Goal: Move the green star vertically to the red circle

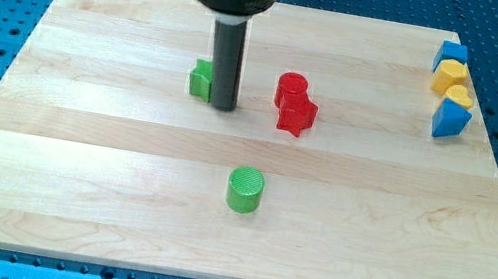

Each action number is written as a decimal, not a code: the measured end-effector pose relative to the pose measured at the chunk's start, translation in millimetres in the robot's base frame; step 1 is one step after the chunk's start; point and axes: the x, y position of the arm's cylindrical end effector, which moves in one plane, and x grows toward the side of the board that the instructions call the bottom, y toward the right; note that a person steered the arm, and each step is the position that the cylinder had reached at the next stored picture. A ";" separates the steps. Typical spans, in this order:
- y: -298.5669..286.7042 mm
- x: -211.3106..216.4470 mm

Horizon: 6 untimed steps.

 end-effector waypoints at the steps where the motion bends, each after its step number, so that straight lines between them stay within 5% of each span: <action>1: -46.1 24.2; 2: -77.3 24.3; 4: -2.2 -60.6; 6: 26.7 -44.1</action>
